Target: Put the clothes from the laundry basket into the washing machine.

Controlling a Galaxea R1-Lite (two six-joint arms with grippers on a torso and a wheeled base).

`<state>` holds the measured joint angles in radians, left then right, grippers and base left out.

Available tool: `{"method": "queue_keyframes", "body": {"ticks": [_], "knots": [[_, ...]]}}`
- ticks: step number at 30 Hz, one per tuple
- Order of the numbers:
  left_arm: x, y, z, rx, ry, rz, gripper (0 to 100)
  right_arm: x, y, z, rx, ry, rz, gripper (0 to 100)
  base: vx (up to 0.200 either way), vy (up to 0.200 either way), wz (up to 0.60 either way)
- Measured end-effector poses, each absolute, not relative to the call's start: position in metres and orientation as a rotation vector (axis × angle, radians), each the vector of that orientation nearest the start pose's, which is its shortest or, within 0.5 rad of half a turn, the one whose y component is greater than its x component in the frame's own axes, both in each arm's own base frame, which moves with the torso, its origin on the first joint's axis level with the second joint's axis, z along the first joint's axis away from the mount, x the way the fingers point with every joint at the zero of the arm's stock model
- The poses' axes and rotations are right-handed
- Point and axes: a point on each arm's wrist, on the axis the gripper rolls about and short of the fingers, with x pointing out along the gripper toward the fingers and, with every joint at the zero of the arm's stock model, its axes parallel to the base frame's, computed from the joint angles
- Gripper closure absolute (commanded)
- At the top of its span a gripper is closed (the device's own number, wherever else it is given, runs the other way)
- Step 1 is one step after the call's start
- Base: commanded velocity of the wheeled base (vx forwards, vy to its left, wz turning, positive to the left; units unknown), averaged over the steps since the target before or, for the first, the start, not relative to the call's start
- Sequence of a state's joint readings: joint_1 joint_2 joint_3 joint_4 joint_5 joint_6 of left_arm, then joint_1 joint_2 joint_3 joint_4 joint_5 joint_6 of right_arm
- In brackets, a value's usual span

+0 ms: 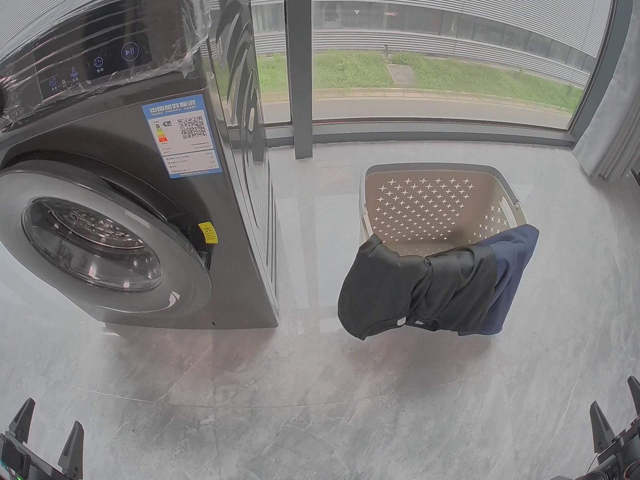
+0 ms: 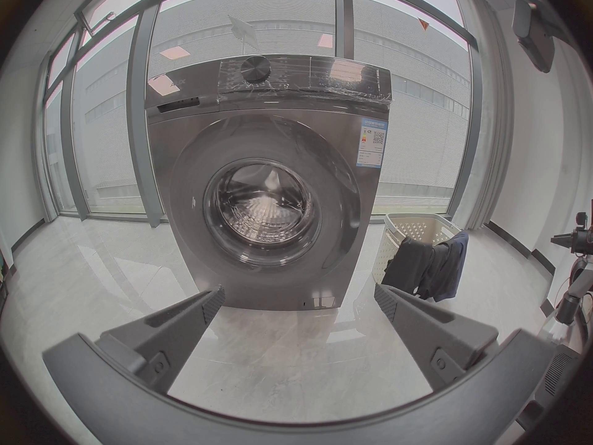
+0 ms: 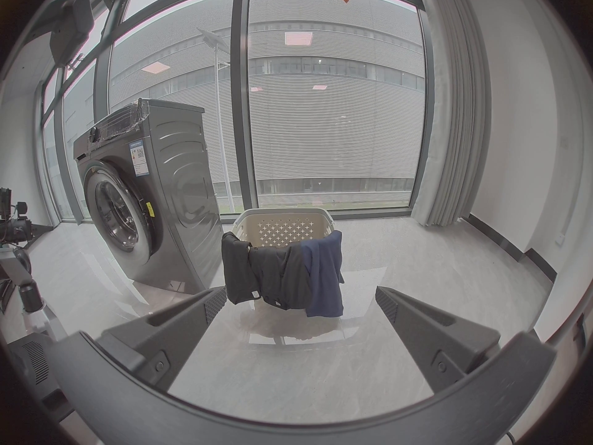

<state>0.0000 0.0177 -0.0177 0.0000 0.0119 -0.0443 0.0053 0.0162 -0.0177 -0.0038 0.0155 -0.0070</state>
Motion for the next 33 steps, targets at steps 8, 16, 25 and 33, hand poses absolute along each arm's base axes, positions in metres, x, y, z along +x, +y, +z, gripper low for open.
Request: {"method": "queue_keyframes", "body": {"ticks": [8,16,25,33], "knots": [[-0.0228,0.0003,0.0807,-0.044,0.000,0.012,0,-0.0229,0.0002,0.0811,-0.007,-0.005,0.020,0,0.000,0.200,0.00],[-0.0228,0.0003,0.0808,-0.044,0.000,0.012,0,-0.0229,0.0002,0.0810,-0.007,-0.004,0.021,0,0.000,0.075,0.00],[-0.0228,0.0003,0.0808,-0.044,0.000,0.011,0,-0.0229,0.0002,0.0811,-0.007,-0.005,0.021,0,0.000,0.044,0.40],[-0.0228,0.0003,0.0808,-0.044,0.000,0.011,0,-0.0229,0.0002,0.0811,-0.007,-0.005,0.020,0,0.000,0.200,0.00]]}}
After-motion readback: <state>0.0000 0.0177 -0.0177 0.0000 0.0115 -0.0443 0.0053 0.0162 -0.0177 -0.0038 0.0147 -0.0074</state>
